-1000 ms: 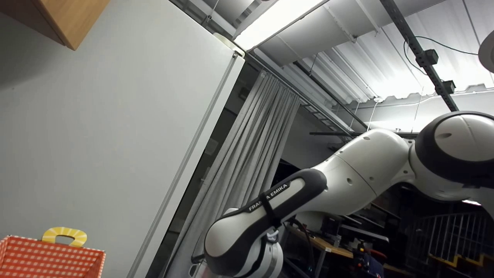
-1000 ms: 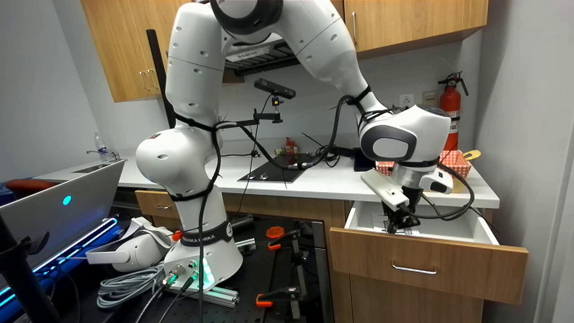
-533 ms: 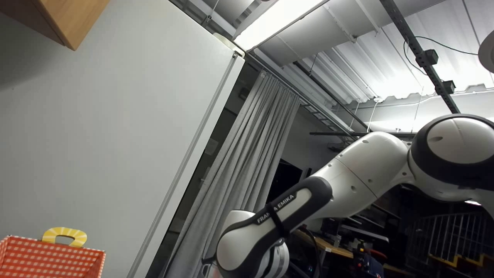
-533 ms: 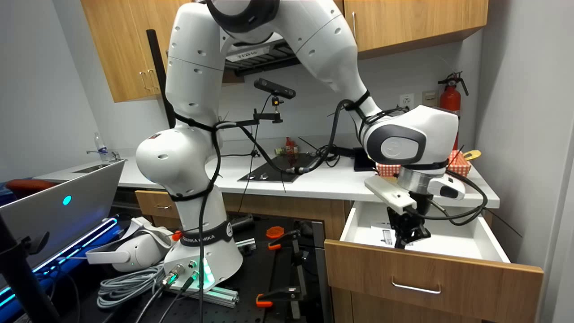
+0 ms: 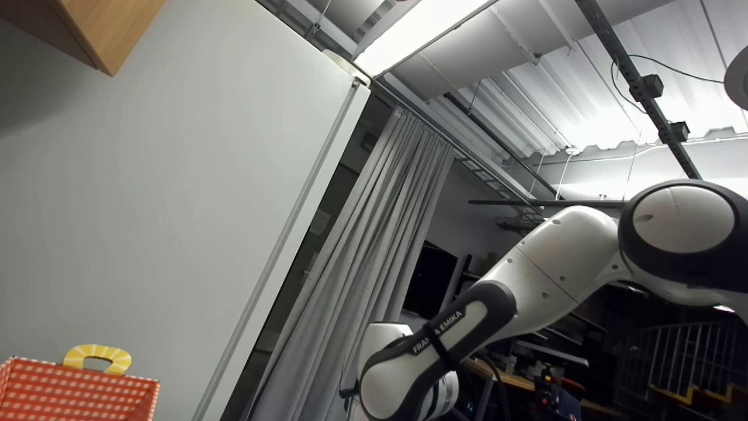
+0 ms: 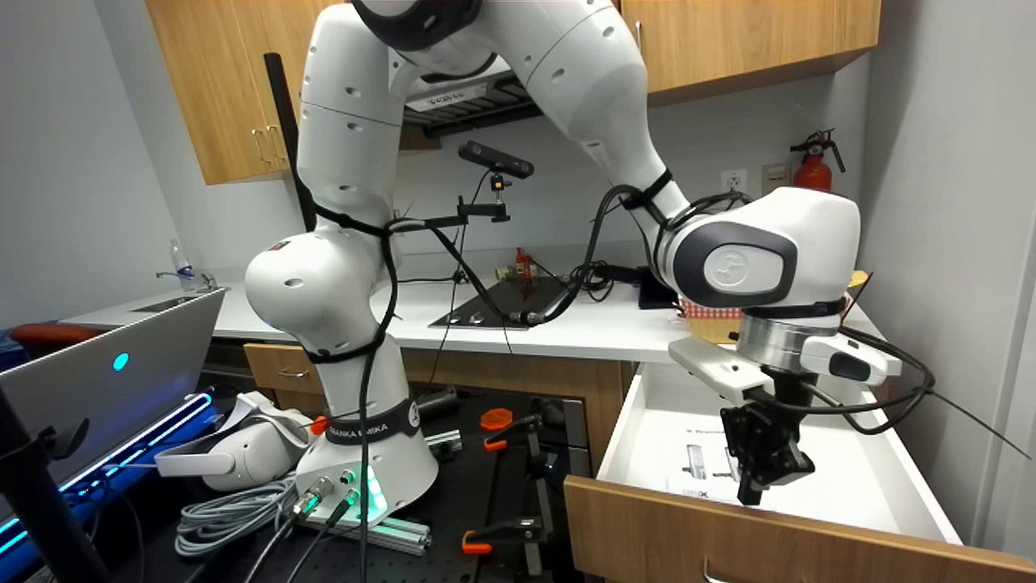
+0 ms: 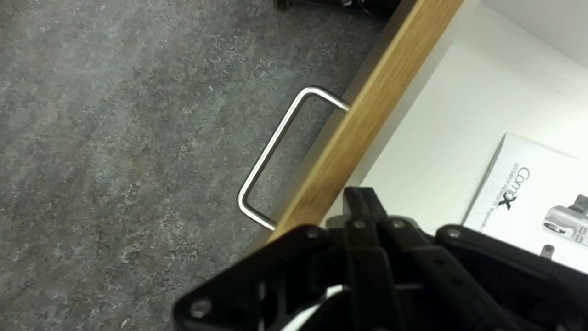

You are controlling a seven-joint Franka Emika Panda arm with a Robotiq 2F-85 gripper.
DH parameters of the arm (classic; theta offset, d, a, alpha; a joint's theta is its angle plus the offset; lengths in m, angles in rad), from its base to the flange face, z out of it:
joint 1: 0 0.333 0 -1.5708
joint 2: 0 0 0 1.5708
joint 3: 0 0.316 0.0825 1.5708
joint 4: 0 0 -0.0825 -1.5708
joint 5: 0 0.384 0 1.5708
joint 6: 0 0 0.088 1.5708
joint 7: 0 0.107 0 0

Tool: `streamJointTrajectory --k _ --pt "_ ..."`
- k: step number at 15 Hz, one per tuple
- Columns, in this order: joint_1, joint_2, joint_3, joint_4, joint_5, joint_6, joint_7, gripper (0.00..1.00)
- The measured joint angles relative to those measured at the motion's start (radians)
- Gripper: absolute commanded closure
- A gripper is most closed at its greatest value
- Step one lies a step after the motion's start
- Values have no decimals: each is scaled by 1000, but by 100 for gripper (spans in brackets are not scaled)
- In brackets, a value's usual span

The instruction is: Open the top drawer of the lower cupboard

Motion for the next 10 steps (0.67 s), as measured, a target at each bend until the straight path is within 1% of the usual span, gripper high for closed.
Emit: streamJointTrajectory --k 2,5,8,10 --pt "-2 -17 -8 0 -5 -3 2 100" --pt "-2 -57 -1 -1 -5 -11 2 100" --pt "-1 -118 30 -6 8 -17 -4 100" --pt "0 -169 61 -17 44 -26 -26 100"
